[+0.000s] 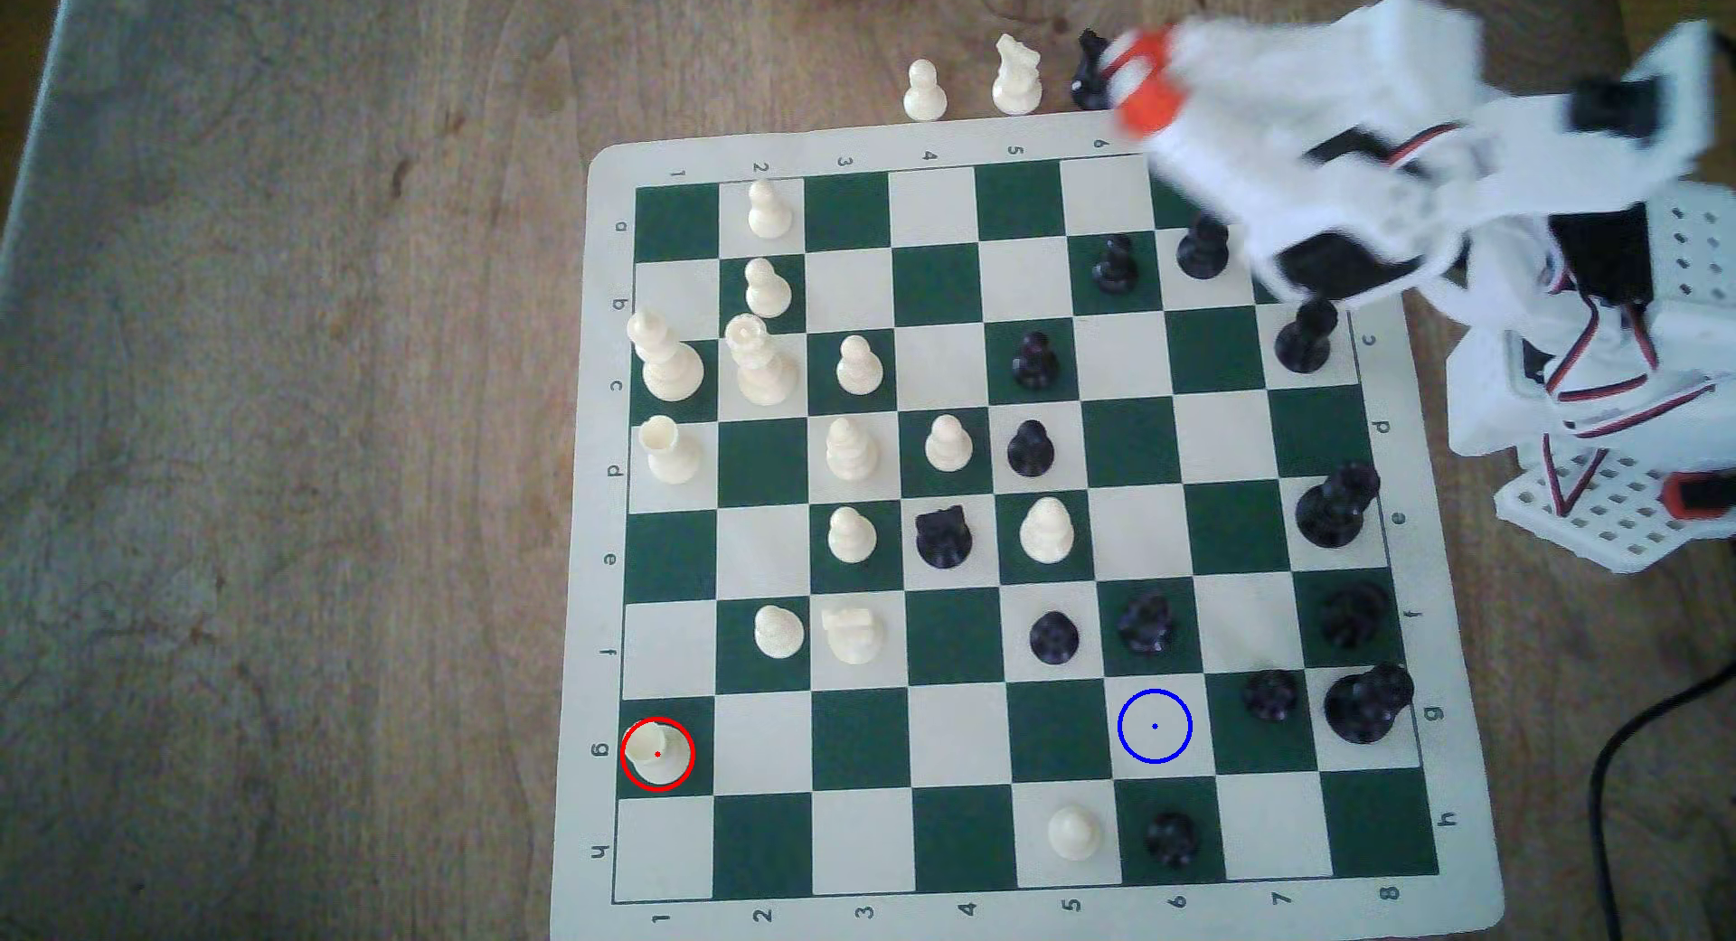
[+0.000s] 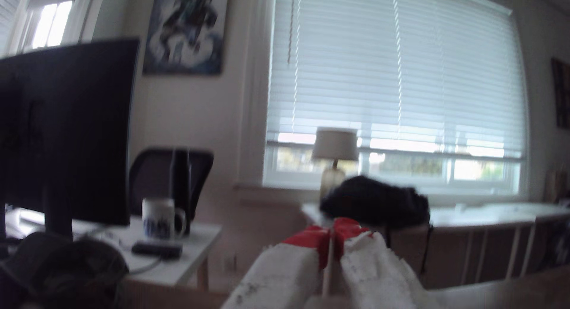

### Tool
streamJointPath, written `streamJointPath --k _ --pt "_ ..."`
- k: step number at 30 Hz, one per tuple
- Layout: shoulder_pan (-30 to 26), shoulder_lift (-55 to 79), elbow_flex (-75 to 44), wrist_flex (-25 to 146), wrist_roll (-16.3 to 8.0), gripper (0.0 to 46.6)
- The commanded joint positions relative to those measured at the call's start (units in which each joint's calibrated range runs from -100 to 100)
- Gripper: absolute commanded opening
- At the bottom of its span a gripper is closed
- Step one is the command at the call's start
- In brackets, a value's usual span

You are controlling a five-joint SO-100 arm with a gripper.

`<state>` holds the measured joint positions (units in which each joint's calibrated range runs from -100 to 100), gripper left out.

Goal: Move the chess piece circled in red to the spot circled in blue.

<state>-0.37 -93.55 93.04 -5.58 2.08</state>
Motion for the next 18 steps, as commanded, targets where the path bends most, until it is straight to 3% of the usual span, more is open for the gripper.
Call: streamJointPath --k 1,13,18 --pt "-3.3 8.7 -14.5 10.9 0.8 0.2" --pt "-17.8 40.4 -36.2 23.1 1.2 0.3" --pt "-19.6 53.3 -44.5 23.2 -0.1 0.3"
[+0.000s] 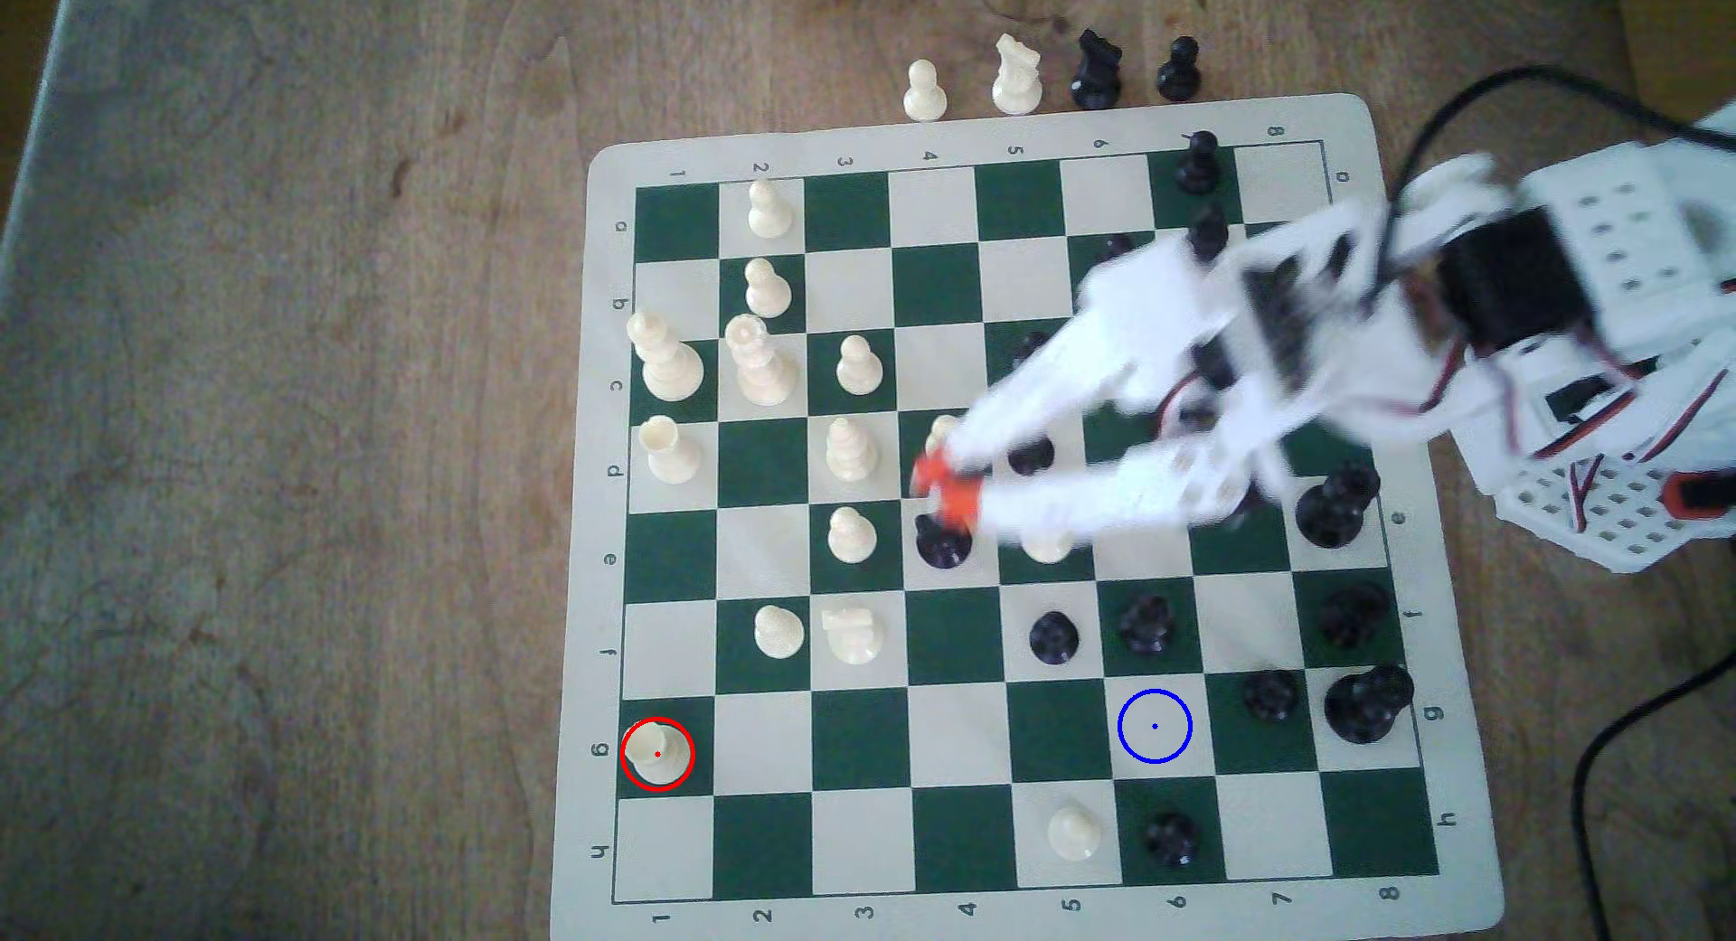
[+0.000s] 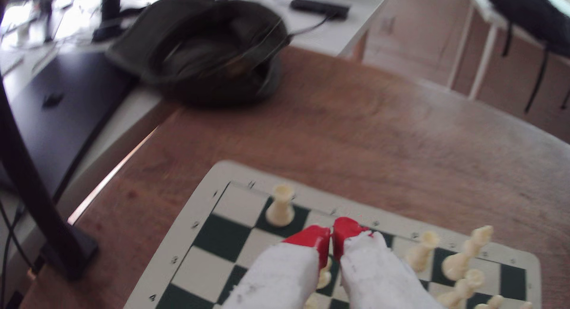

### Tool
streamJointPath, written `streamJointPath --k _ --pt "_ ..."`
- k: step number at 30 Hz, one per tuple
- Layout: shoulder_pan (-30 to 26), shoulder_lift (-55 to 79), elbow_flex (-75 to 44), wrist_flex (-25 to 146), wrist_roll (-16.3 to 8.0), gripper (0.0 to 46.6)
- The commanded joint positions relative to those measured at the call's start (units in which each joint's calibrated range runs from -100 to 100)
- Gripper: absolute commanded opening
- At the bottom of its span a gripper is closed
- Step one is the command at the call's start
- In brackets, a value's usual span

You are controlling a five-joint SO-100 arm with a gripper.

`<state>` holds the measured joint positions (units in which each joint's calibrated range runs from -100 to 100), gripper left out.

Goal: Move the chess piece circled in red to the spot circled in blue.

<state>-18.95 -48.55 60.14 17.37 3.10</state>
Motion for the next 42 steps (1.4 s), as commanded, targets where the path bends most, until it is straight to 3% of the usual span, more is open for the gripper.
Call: streamJointPath --k 1,8,9,13,17,23,35,42 --pt "-1.0 12.3 -15.2 0.3 -1.7 0.3" --pt "0.3 31.2 -34.8 4.5 -4.2 0.3" --pt "0.5 34.8 -38.1 4.6 -5.4 0.4" --pt "-0.6 42.2 -45.3 6.3 -6.6 4.6" --pt "-0.3 49.9 -51.4 11.0 -6.7 9.7" --pt "0.2 59.9 -60.6 14.2 -7.0 12.5" --pt "-0.2 73.4 -80.9 19.4 -7.7 13.6" --pt "0.0 77.4 -85.1 20.2 -7.7 13.6"
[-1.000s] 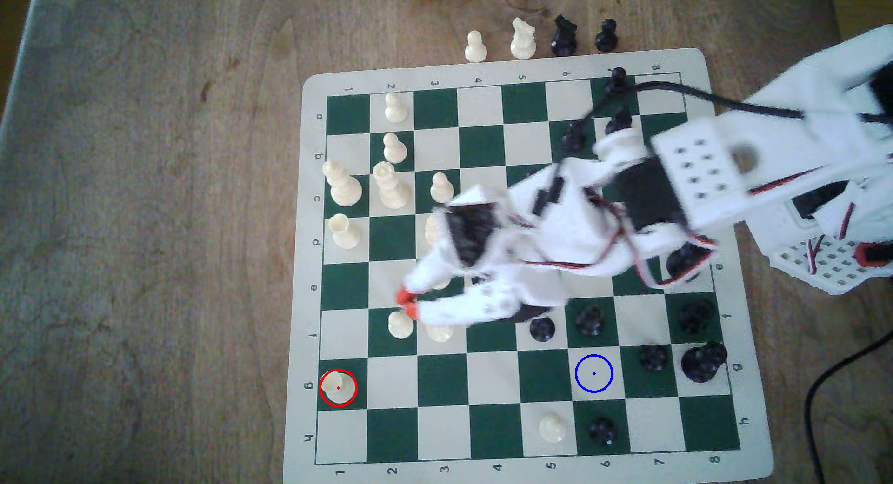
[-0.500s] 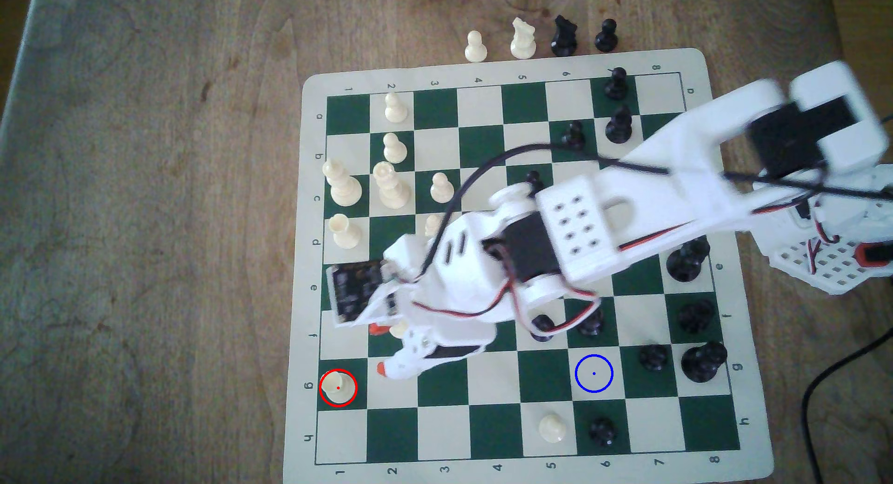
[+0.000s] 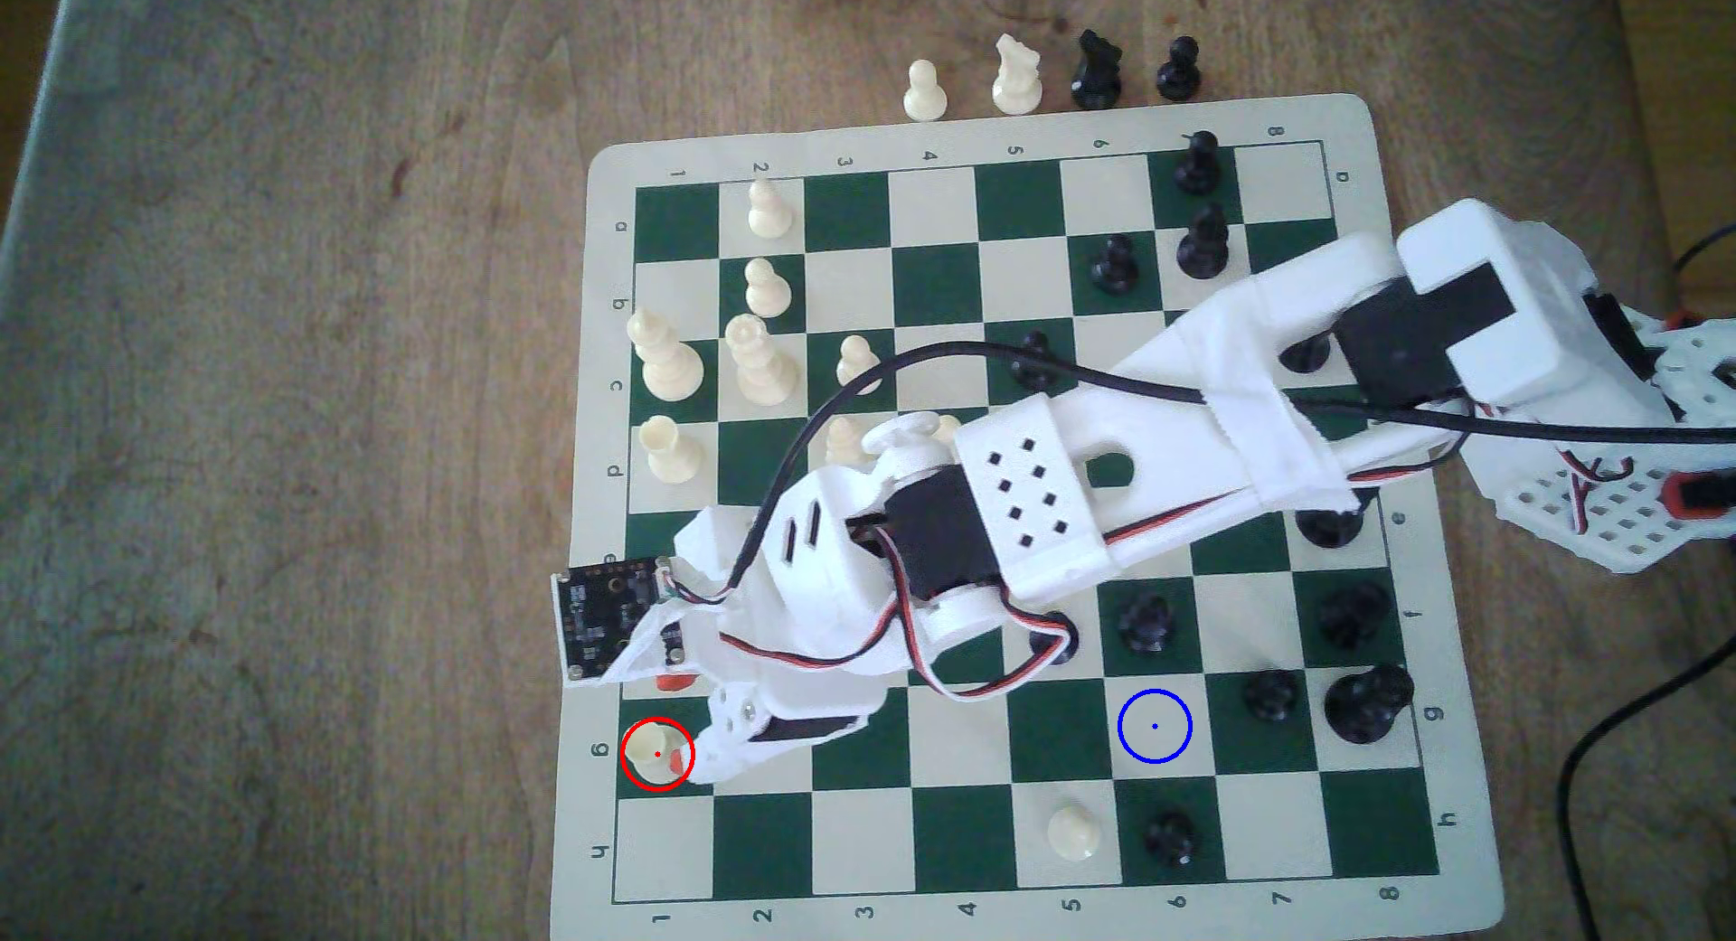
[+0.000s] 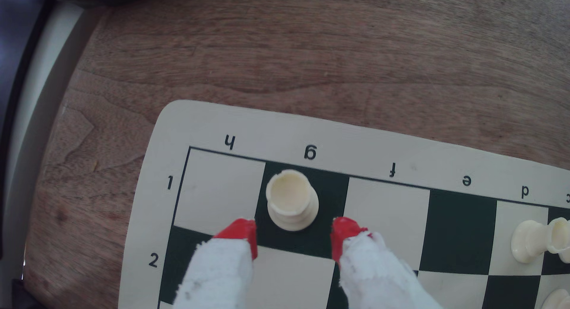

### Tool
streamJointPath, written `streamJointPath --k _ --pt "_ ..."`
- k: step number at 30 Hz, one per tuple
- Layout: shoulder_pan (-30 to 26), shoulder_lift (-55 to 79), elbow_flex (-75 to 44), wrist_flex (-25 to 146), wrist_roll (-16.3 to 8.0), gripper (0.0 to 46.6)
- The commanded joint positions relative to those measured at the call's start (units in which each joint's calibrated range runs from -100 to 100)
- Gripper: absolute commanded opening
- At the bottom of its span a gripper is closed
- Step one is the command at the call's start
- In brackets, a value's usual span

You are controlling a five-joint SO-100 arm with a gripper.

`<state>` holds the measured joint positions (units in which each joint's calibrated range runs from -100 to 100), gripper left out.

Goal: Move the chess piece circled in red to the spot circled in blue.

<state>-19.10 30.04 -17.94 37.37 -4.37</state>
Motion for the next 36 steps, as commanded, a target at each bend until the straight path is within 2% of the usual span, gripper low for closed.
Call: streamJointPath --k 1,15,25,36 --pt "0.1 -0.8 -7.4 0.2 -0.2 13.6" --pt "0.3 6.9 -17.8 1.4 -0.2 13.6" --pt "-0.3 9.4 -21.0 1.2 -0.2 11.2" --pt "-0.5 10.0 -22.1 0.9 -0.4 10.9"
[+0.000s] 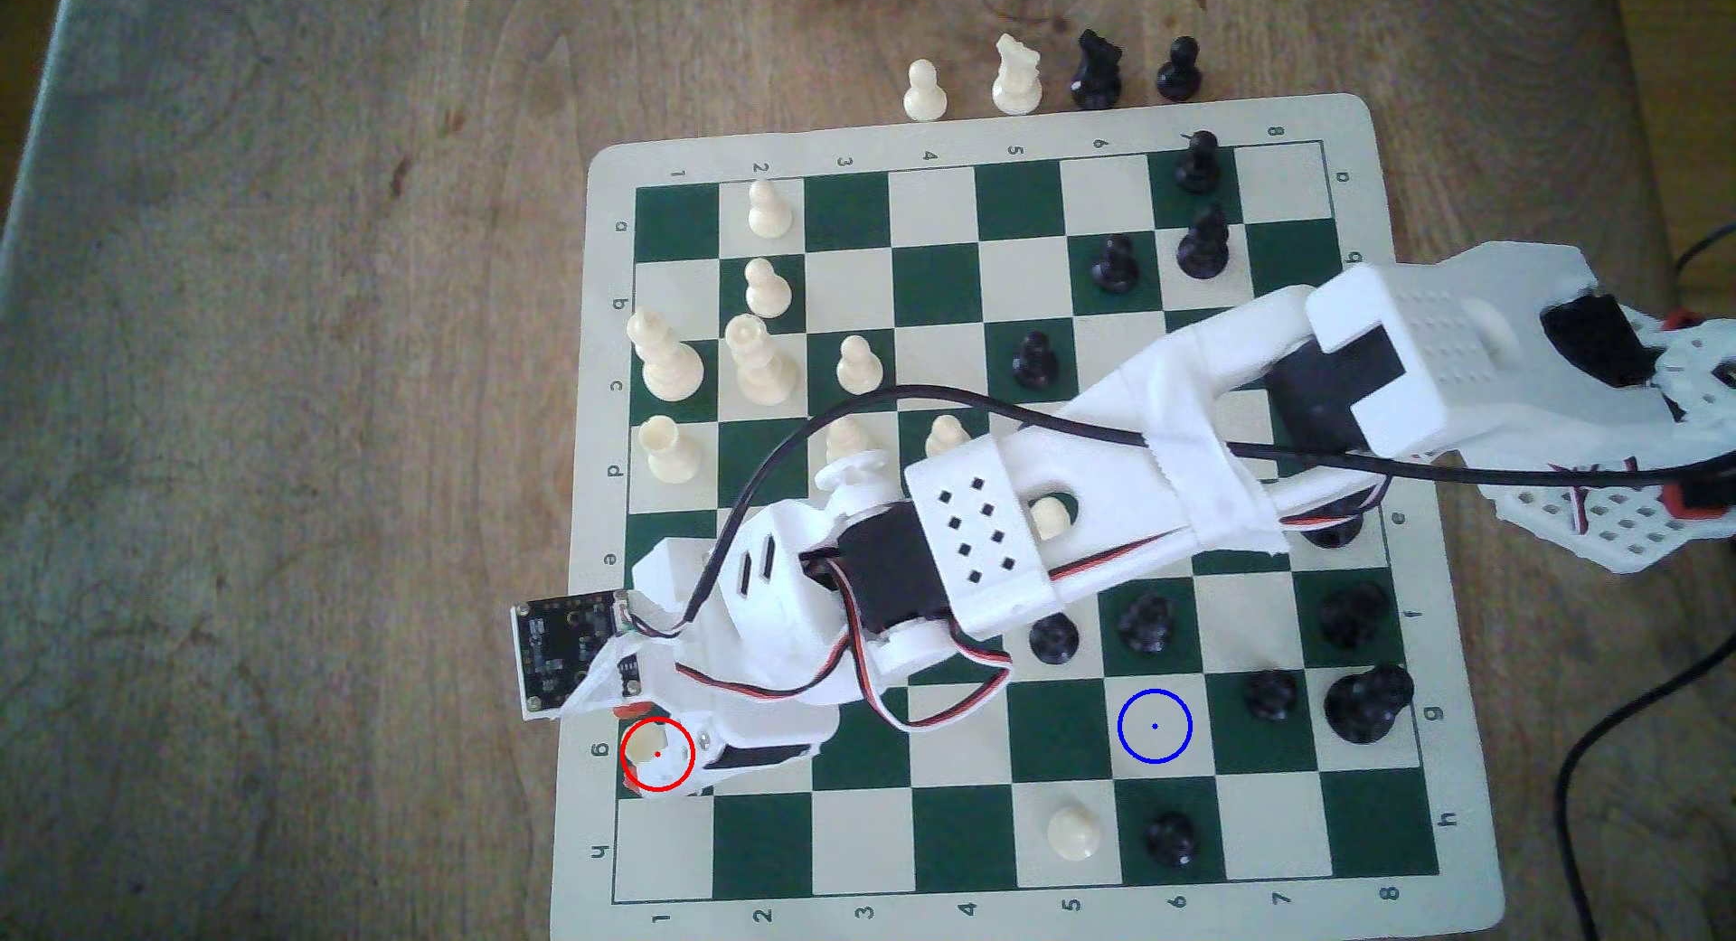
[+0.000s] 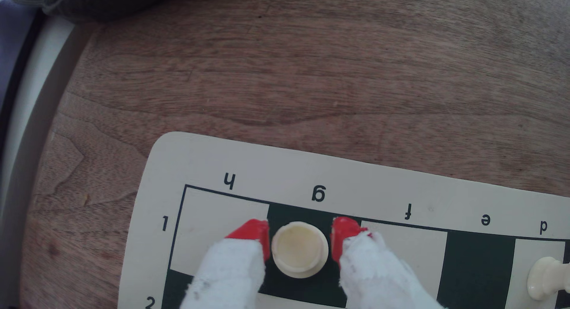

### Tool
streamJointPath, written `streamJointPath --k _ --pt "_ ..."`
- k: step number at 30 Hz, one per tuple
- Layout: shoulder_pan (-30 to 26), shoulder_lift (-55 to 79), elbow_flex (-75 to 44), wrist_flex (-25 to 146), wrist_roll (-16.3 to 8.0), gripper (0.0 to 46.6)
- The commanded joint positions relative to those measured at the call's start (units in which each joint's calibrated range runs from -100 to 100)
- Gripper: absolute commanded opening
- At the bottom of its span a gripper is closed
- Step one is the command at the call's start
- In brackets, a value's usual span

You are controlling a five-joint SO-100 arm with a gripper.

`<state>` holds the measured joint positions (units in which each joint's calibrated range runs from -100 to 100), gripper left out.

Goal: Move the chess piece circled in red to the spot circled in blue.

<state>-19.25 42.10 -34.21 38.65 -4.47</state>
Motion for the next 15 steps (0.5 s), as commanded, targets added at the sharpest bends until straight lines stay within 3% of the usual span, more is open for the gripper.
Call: streamJointPath --k 1,15 --pt "-0.4 -2.0 -5.8 -0.4 -0.4 10.7" --pt "-0.5 -1.1 -6.4 -0.4 -0.9 7.7"
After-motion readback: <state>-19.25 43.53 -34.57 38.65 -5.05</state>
